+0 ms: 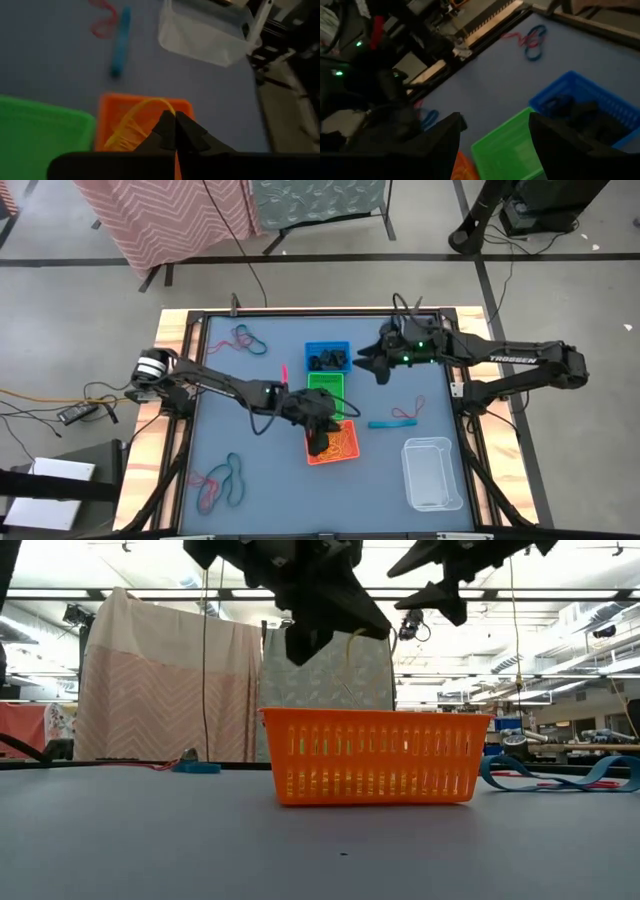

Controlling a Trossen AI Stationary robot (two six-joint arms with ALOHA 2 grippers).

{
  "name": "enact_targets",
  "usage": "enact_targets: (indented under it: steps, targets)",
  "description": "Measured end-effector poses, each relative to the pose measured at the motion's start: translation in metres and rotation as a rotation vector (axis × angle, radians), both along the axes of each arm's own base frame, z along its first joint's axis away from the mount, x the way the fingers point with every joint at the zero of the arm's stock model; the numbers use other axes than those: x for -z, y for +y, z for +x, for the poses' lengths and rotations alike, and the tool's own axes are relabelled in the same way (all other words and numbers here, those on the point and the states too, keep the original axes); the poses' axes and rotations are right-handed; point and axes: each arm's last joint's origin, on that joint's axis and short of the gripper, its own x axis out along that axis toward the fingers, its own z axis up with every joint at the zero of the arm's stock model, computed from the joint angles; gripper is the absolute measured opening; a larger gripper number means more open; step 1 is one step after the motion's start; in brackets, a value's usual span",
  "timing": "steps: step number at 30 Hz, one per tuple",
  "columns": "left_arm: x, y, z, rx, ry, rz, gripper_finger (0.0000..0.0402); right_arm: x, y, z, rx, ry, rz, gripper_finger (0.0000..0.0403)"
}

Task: Sort rubber bands into baskets
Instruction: Put the yellow rubber band into the orange bin, then put the blue rubber band into the transparent bin

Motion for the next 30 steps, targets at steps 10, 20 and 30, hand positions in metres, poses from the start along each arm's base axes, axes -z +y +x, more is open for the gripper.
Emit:
enact_targets:
  steps: [10, 20, 30]
  targets:
    - [0.017, -0.021, 0.004, -0.042, 0.068, -0.185, 0.0074, 0.004, 0.023, 0.001, -0.051, 0.053, -0.035, 0.0247]
    - [-0.009, 0.024, 0.019, -0.164, 0.051, -0.254, 0.0207, 0.032, 0.0, -0.037, 0.253, 0.468, 0.039, 0.0244]
    - [-0.065, 0.113, 0.024, -0.397, -0.082, -0.236, 0.0229, 0.076, -0.092, -0.05, 0.682, 0.646, 0.231, 0.021]
